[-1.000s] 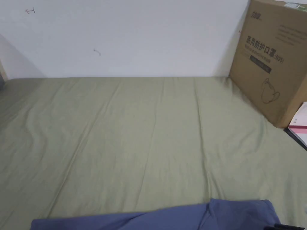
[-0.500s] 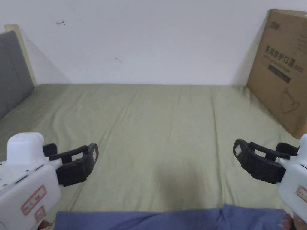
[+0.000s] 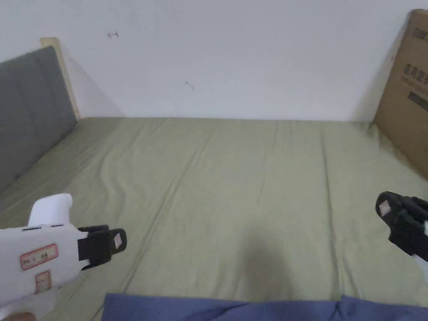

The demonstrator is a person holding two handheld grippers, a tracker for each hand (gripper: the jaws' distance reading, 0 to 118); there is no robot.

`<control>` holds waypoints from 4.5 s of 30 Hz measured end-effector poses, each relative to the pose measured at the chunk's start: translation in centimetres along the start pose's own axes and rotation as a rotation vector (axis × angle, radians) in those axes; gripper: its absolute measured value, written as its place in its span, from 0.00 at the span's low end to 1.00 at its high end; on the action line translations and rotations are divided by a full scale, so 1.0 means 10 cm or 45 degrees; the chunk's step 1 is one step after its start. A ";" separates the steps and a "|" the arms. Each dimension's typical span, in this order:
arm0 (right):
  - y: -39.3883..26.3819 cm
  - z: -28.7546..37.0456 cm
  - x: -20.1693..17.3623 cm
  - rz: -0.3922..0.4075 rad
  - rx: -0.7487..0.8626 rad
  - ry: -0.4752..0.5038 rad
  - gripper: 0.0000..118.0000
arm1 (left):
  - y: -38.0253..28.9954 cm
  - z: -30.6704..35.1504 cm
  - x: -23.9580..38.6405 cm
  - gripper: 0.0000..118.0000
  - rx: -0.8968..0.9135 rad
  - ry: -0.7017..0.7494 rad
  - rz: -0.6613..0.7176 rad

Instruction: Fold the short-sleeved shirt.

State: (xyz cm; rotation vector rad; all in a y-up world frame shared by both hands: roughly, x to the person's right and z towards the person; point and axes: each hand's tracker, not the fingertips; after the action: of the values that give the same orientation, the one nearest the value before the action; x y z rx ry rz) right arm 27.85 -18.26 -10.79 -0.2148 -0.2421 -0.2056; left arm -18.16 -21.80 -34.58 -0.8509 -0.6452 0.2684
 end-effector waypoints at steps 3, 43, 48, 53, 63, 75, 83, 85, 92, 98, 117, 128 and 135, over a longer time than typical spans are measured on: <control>-0.07 -0.04 0.06 -0.024 -0.090 -0.017 0.00 | -0.17 -0.22 -0.79 0.07 -0.239 -0.163 0.351; -0.19 -0.25 -0.06 -0.145 -0.324 0.050 0.00 | -0.67 -0.37 -0.37 0.05 -0.101 0.512 -0.297; -0.18 -0.15 0.07 -0.214 -0.300 0.045 0.00 | -0.55 -0.57 0.32 0.06 -0.098 0.116 -0.107; -0.06 -0.03 0.27 -0.294 -0.251 0.022 0.00 | -0.77 -1.28 0.90 0.12 -0.368 -0.075 -0.086; -0.04 0.09 0.47 -0.336 -0.261 -0.008 0.00 | -0.92 -1.44 1.16 0.99 -0.361 -0.201 -0.103; -0.10 0.04 0.42 -0.298 -0.282 0.018 0.00 | -1.24 -1.60 1.24 0.05 -0.506 -0.035 -0.439; -0.09 0.05 0.35 -0.227 -0.302 -0.003 0.00 | -1.68 -2.10 1.38 0.05 -0.617 -0.002 -0.467; -0.10 0.04 0.37 -0.215 -0.313 -0.001 0.00 | -1.59 -2.01 1.37 0.05 -0.624 -0.109 -0.422; -0.07 -0.03 0.29 -0.217 -0.320 0.030 0.00 | -1.23 -1.42 0.88 0.05 -0.541 -0.577 -0.009; -0.01 -0.04 0.18 -0.181 -0.315 0.034 0.00 | -0.89 -1.00 -0.19 0.05 -0.361 -0.375 0.237; 0.00 -0.17 -0.23 -0.115 -0.455 0.097 0.00 | -1.41 -1.95 -1.16 1.00 -0.522 -0.975 0.841; 0.02 -0.17 -0.37 -0.120 -0.476 0.140 0.00 | -1.63 -2.09 -0.99 0.05 -0.487 -0.713 0.687; -0.01 -0.13 -0.33 -0.117 -0.474 0.157 0.00 | -1.24 -1.48 -0.68 0.06 -0.427 -0.337 0.316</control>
State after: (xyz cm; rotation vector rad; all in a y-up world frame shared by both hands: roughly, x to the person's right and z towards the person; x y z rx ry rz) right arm 24.99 -18.05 -12.88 -0.5593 -0.0888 -0.3539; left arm -14.58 -41.92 -35.10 -1.2337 -0.8463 0.5127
